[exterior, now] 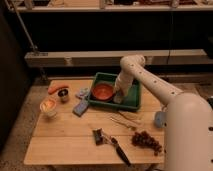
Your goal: Wipe tray with eraser
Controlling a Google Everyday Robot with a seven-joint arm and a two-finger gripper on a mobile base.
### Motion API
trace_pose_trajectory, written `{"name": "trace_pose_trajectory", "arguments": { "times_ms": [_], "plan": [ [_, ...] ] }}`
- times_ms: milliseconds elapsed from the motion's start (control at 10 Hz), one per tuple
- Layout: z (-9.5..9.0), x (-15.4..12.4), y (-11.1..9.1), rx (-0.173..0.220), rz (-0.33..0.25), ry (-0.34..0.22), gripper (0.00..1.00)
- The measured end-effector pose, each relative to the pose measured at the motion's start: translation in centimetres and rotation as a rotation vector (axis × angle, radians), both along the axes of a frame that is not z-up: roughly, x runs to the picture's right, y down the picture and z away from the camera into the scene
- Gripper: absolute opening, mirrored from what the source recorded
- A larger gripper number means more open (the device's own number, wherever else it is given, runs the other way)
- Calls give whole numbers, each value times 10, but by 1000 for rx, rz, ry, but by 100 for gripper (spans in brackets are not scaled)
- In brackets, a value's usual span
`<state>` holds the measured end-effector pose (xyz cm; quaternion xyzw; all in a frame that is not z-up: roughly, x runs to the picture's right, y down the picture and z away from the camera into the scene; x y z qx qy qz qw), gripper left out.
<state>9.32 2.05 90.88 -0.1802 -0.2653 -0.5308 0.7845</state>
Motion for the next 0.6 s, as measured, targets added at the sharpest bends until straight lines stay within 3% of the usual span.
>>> {"name": "trace_pose_trajectory", "arguments": {
  "times_ms": [300,600],
  "plan": [
    [-6,11,18,-38,-14,7,0],
    [-2,51,30,-107,24,73,0]
  ]
}}
